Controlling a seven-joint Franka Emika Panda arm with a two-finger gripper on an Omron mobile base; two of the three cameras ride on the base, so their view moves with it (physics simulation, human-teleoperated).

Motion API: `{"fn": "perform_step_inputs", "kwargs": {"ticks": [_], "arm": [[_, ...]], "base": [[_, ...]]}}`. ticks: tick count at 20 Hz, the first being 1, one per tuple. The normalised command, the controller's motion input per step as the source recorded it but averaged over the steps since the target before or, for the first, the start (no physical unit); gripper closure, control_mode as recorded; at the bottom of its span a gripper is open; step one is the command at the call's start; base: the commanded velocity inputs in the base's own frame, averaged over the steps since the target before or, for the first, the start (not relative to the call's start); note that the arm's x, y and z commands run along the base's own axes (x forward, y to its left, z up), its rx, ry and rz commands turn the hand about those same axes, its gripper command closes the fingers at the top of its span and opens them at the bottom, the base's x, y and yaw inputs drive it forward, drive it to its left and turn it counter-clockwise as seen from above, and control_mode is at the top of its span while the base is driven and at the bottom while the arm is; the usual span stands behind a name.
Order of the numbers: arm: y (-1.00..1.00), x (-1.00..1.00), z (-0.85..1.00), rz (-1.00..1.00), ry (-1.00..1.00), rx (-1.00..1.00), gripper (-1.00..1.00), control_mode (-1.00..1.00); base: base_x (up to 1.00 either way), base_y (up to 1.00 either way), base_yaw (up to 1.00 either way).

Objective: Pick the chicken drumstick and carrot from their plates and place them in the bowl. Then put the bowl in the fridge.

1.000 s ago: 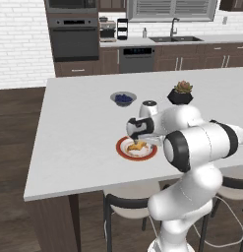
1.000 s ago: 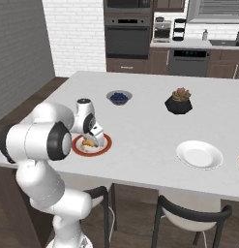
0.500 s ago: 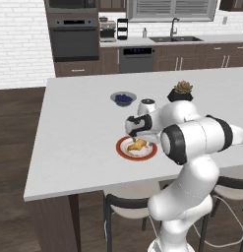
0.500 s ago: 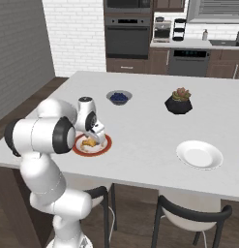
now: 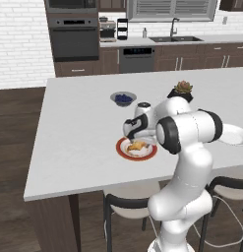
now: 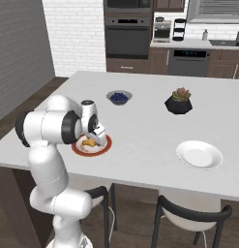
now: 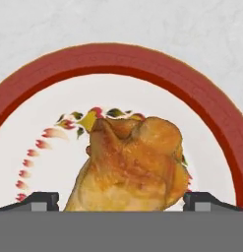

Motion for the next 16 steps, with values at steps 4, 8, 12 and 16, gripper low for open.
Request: {"fn": "perform_step_inputs", "kwargs": {"ticks": [4,8,12,16], "arm": [[0.17,0.31,-0.36,-0.02,0.00,-0.02,-1.00,-1.00],[0.19,0.26,-0.45,0.00,0.00,-0.03,1.00,-1.00],[0.04,-0.01,-0.13,0.00,0.00,0.00,1.00,-1.00],[0.00,-0.86,0.24,-0.02,-0.14,0.04,1.00,-1.00]], "base": [[0.00,0.00,0.00],[0.00,0.00,0.00],[0.00,0.00,0.00],[0.00,0.00,0.00]]}}
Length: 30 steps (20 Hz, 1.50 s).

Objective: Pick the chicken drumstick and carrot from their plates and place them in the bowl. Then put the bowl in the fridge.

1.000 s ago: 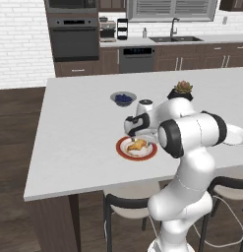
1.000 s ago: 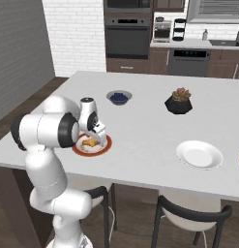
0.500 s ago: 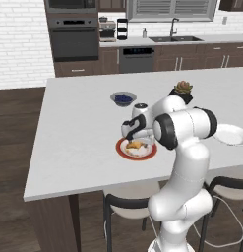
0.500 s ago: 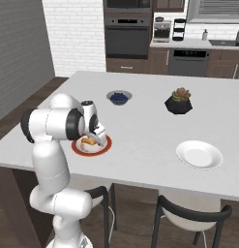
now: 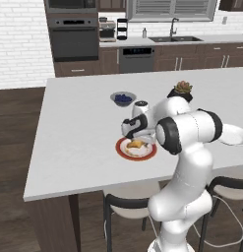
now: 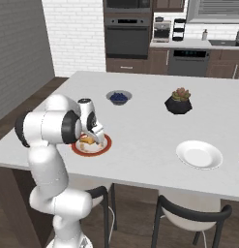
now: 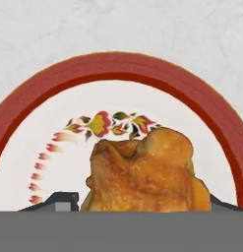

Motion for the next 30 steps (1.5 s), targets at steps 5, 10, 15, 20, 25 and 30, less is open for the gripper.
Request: {"fn": "perform_step_inputs", "kwargs": {"ticks": [5,10,15,20,25,30], "arm": [[-0.12,-1.00,0.89,-0.02,-0.06,0.05,1.00,-1.00],[0.00,-1.00,1.00,0.00,-0.05,0.00,1.00,-1.00],[0.00,-1.00,1.00,0.00,-0.01,0.00,1.00,-1.00],[-0.09,-0.40,0.30,0.00,0.00,0.01,1.00,1.00],[0.00,0.00,0.00,0.00,0.00,0.00,1.00,1.00],[0.00,0.00,0.00,0.00,0.00,0.00,1.00,1.00]], "base": [[0.00,0.00,0.00],[0.00,0.00,0.00],[0.00,0.00,0.00],[-0.56,-0.31,0.00],[-0.27,-0.94,0.00],[0.00,-1.00,0.00]]}}
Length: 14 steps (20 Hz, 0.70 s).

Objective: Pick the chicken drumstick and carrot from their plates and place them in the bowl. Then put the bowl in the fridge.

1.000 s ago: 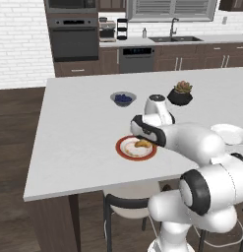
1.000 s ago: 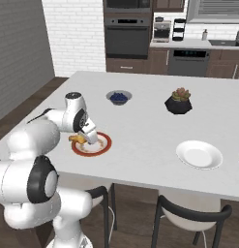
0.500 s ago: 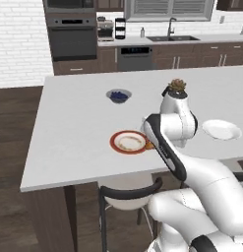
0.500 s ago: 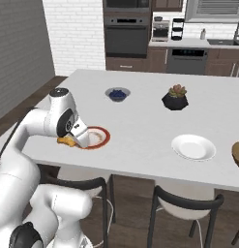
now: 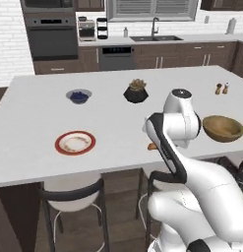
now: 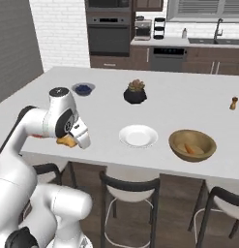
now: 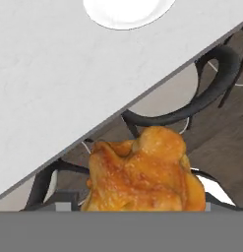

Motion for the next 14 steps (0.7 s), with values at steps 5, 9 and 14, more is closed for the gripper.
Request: {"fn": "perform_step_inputs", "kwargs": {"ticks": [5,9,14], "arm": [[0.00,0.00,0.00,0.00,0.00,0.00,1.00,1.00],[0.00,0.00,0.00,0.00,0.00,0.00,1.00,1.00],[0.00,0.00,0.00,0.00,0.00,0.00,1.00,1.00]], "base": [[-0.01,-1.00,0.00],[0.00,-1.00,0.00],[0.12,-1.00,0.00]]}}
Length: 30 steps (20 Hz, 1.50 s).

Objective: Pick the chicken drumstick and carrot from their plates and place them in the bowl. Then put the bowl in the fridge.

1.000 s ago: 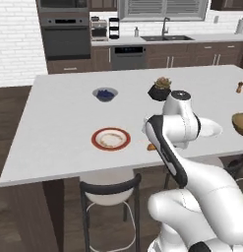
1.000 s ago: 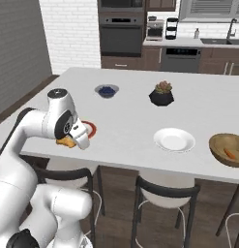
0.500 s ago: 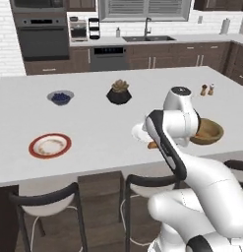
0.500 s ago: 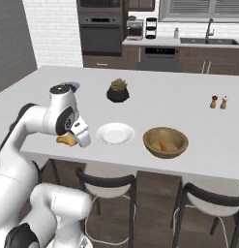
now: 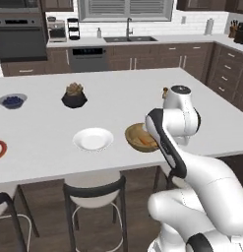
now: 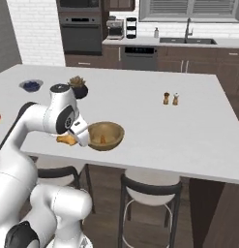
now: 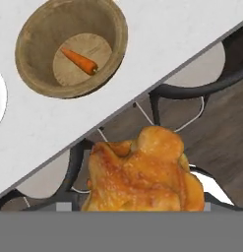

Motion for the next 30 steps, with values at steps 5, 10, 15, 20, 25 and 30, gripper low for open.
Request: {"fn": "perform_step_inputs", "kwargs": {"ticks": [5,10,15,20,25,30], "arm": [[0.00,0.00,0.00,0.00,0.00,0.00,1.00,1.00],[0.05,0.40,-0.07,0.00,0.04,0.00,1.00,-1.00],[0.04,1.00,-0.46,0.00,0.08,0.00,1.00,-1.00],[0.24,1.00,-0.62,0.00,0.12,-0.02,1.00,-1.00],[0.25,0.24,-0.47,0.00,0.11,-0.03,1.00,-1.00],[0.18,0.03,-0.39,0.00,0.06,-0.01,1.00,-1.00]], "base": [[0.76,-0.37,0.00],[0.60,0.01,0.00],[0.00,0.00,0.00],[0.00,0.00,0.00],[0.00,0.00,0.00],[0.00,0.00,0.00]]}}
